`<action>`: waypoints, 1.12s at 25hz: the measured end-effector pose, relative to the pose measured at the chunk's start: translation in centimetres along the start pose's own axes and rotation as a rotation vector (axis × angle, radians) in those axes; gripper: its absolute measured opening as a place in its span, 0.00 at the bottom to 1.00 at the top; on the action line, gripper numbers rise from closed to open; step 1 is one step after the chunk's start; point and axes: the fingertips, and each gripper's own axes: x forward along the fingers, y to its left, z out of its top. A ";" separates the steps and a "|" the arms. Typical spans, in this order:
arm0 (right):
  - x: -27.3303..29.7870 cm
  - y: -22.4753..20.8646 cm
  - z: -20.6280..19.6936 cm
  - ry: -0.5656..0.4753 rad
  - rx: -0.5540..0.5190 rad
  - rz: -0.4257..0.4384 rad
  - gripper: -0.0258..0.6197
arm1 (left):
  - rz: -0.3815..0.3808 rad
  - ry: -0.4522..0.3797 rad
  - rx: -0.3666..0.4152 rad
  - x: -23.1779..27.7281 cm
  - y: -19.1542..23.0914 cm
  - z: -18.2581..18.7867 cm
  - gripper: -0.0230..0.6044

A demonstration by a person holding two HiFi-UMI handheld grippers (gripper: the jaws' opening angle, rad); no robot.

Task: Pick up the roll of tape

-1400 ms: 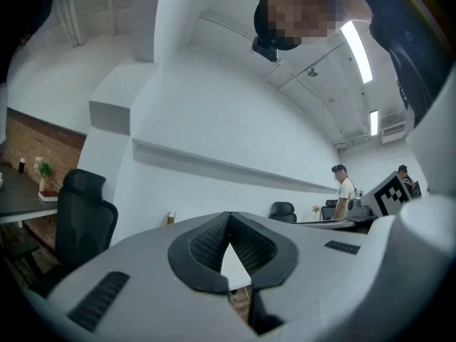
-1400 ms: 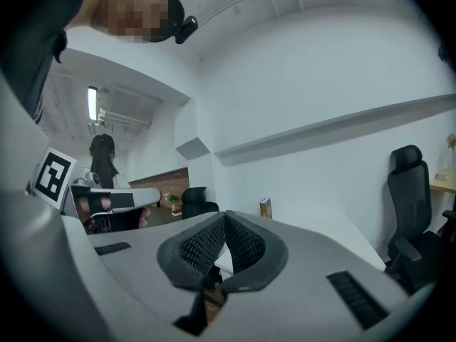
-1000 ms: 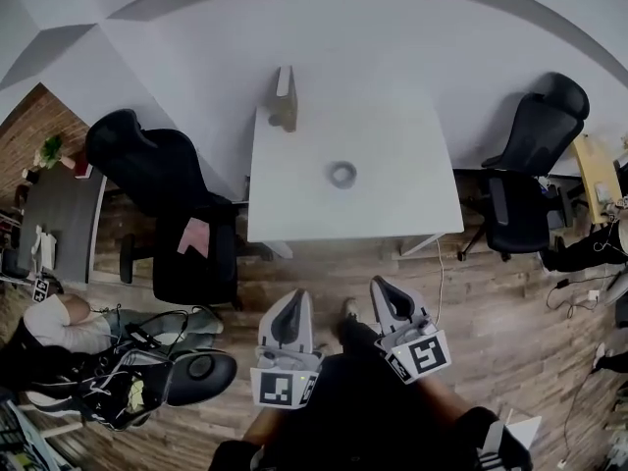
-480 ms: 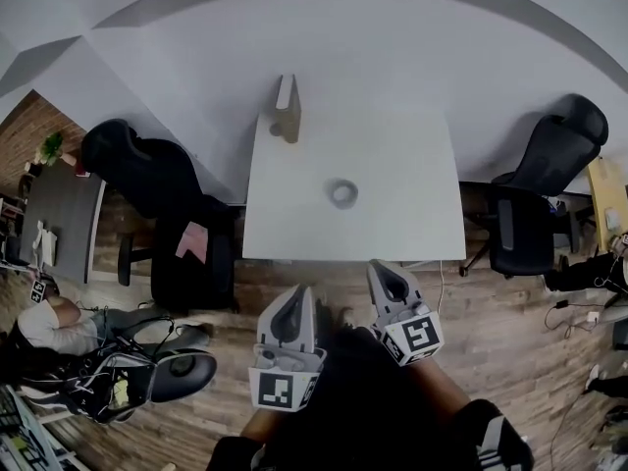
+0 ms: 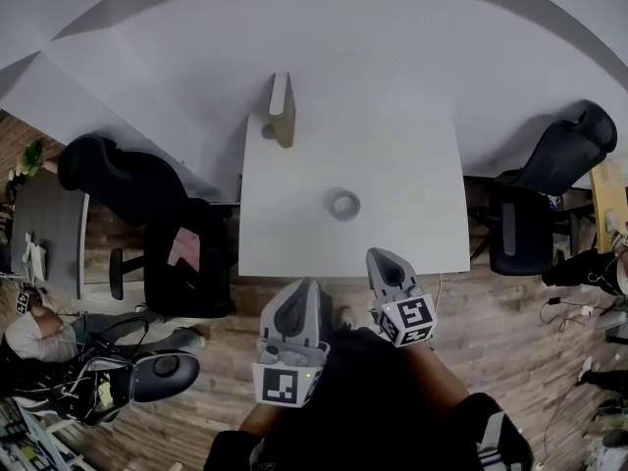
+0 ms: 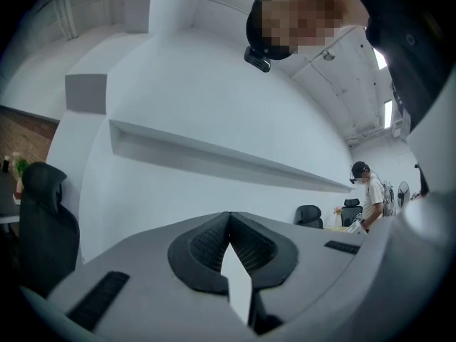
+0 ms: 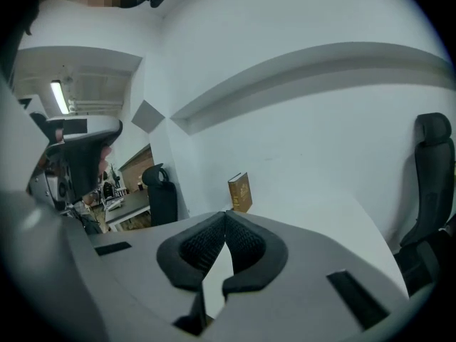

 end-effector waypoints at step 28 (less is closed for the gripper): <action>19.4 -12.7 -19.4 0.534 0.189 -0.258 0.26 | -0.015 0.160 -0.081 12.0 10.9 -5.4 0.07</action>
